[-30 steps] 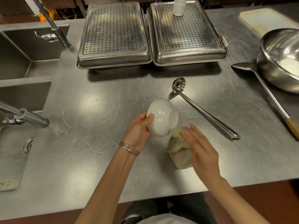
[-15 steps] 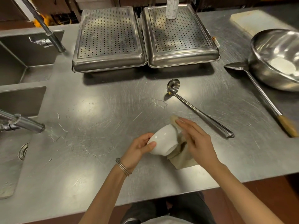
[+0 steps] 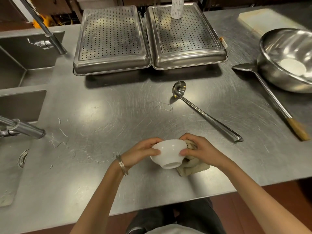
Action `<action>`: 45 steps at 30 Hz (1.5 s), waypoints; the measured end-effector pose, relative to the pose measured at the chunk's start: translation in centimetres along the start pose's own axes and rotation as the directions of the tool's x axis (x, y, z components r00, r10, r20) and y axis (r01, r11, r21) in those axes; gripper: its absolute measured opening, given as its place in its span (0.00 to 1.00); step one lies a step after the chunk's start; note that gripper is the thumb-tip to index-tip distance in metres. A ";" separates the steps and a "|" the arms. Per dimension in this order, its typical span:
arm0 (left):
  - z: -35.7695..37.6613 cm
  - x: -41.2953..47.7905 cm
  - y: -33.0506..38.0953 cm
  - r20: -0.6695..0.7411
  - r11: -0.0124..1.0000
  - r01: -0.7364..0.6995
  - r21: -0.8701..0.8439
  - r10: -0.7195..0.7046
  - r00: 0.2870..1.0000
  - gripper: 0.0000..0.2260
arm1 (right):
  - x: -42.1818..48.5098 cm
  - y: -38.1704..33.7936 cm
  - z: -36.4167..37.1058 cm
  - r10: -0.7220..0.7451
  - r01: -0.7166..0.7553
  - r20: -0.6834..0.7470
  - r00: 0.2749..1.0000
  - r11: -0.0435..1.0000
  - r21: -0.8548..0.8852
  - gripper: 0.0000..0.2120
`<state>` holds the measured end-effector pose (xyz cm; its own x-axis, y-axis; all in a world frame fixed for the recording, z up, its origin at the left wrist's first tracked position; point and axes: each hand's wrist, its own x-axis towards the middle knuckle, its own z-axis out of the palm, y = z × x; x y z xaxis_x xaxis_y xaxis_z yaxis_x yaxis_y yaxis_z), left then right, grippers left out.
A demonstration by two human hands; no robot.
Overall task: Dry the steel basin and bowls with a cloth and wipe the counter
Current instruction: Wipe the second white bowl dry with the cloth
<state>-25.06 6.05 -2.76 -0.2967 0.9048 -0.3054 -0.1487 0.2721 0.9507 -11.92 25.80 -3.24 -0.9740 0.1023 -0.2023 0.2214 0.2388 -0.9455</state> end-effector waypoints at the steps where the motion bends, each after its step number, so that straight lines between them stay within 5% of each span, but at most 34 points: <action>1: 0.1 0.4 0.7 0.031 0.994 0.013 0.108 -0.017 0.999 0.15 | 0.2 -0.2 0.3 -0.006 0.007 0.011 1.000 0.999 -0.045 0.15; 5: 0.9 2.0 1.3 -0.017 0.904 0.006 0.427 0.001 1.000 0.09 | 0.8 -0.7 1.3 -0.060 0.065 0.028 0.998 0.954 -0.292 0.14; 10: 1.3 1.0 -1.1 -0.206 0.993 -0.029 -0.116 0.004 0.978 0.17 | -0.3 -1.2 2.2 -0.259 0.142 -0.375 0.890 0.940 -0.311 0.17; 18: 3.2 0.5 -2.0 -0.386 0.923 -0.157 -0.351 0.010 0.922 0.19 | -0.3 -0.2 4.0 -0.454 0.307 -0.399 0.796 0.872 -0.380 0.14; 24: 3.6 0.1 -2.1 -0.405 0.912 -0.165 -0.374 0.000 0.914 0.20 | 0.8 -1.5 3.0 -0.269 0.162 -0.584 0.766 0.960 -0.230 0.17; 31: 4.5 -0.1 -1.5 -0.447 0.875 -0.222 -0.430 0.008 0.895 0.20 | 0.6 -1.8 4.8 -0.405 0.237 -0.564 0.720 0.907 -0.349 0.13; 36: 4.1 -0.9 -1.5 -0.433 0.786 -0.283 -0.550 0.021 0.901 0.26 | 0.6 -1.4 3.2 -0.076 0.142 -0.649 0.757 0.989 0.049 0.15; 39: 3.8 -0.2 -0.4 -0.450 0.794 -0.290 -0.534 0.023 0.893 0.13 | 0.8 -2.3 2.2 -0.073 0.211 -0.692 0.718 0.970 0.117 0.12; 45: 3.6 0.8 0.1 -0.486 0.776 -0.330 -0.538 0.034 0.873 0.12 | 1.1 -2.3 4.1 -0.018 0.185 -0.647 0.762 0.964 0.191 0.14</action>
<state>-21.97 7.99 -2.70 -0.7228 0.6402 -0.2602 -0.5246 -0.2634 0.8096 -13.66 21.37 -2.33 -0.7149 0.6987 0.0279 0.0242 0.0647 -0.9976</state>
